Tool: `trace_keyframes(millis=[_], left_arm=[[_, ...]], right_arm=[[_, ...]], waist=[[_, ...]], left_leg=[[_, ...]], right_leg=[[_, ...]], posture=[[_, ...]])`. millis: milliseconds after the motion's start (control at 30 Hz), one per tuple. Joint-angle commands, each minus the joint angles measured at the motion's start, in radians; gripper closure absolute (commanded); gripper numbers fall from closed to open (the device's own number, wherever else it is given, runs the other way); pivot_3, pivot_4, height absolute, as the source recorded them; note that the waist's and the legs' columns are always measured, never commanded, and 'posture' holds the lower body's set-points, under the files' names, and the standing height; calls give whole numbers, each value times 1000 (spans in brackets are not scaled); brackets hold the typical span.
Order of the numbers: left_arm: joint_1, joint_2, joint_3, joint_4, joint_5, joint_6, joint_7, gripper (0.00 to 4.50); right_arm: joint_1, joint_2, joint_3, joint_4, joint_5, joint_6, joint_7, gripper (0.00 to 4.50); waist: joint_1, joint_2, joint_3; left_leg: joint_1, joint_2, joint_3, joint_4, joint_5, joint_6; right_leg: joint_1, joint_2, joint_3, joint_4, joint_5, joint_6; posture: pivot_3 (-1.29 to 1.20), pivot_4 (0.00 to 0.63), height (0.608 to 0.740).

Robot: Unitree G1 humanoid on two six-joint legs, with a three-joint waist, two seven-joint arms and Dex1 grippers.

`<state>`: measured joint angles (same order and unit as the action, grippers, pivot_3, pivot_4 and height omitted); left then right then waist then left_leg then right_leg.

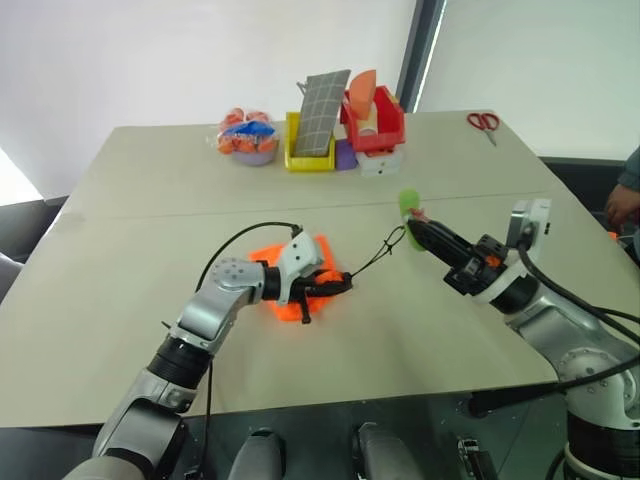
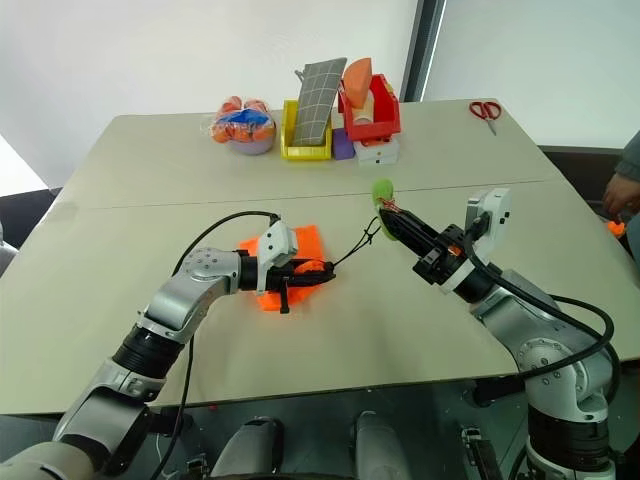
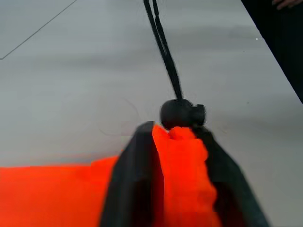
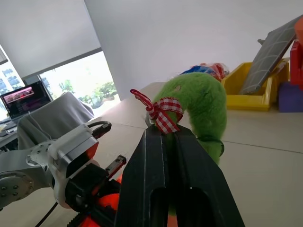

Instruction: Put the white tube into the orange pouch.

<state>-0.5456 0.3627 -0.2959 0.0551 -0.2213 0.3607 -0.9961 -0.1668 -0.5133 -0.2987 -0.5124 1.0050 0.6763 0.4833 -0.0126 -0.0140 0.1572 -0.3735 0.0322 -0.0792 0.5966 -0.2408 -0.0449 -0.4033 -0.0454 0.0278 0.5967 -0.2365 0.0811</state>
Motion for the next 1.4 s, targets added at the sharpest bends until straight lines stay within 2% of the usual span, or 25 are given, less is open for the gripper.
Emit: trace_keyframes(millis=[33,567,1033,1233,1333,1400], left_arm=[[-3,5,-6,-40,19,-26,4,2032],[5,-19,-12,-92,-28,36,-24,2032],[6,-17,-62,-65,41,4,-2,2032],[3,-31,-55,-66,31,10,1,2032],[4,-26,-52,-66,28,10,-7,2854],[5,-18,-55,-67,31,10,-14,3844]], right_arm=[[-12,2,-1,-18,7,-24,8,4500],[-12,-2,5,-12,1,-29,10,4500],[-15,-1,5,-12,0,-31,14,4500],[-15,-1,5,-12,-2,-32,14,4500],[-13,0,4,-13,-2,-33,15,4500],[-13,1,4,-13,-2,-35,16,4500]], waist=[[0,0,0],[-1,0,0],[0,0,0],[-1,0,0],[-1,0,0],[-1,0,0]], left_leg=[[0,0,0,0,0,0],[0,0,0,0,0,0],[0,0,0,0,0,0],[0,0,0,0,0,0],[0,0,0,0,0,0],[0,0,0,0,0,0]], right_leg=[[0,0,0,0,0,0],[0,0,0,0,0,0],[0,0,0,0,0,0],[0,0,0,0,0,0],[0,0,0,0,0,0],[0,0,0,0,0,0]], posture=[[0,150,740],[0,150,740],[0,150,740],[0,150,740],[0,150,740],[0,150,740]])
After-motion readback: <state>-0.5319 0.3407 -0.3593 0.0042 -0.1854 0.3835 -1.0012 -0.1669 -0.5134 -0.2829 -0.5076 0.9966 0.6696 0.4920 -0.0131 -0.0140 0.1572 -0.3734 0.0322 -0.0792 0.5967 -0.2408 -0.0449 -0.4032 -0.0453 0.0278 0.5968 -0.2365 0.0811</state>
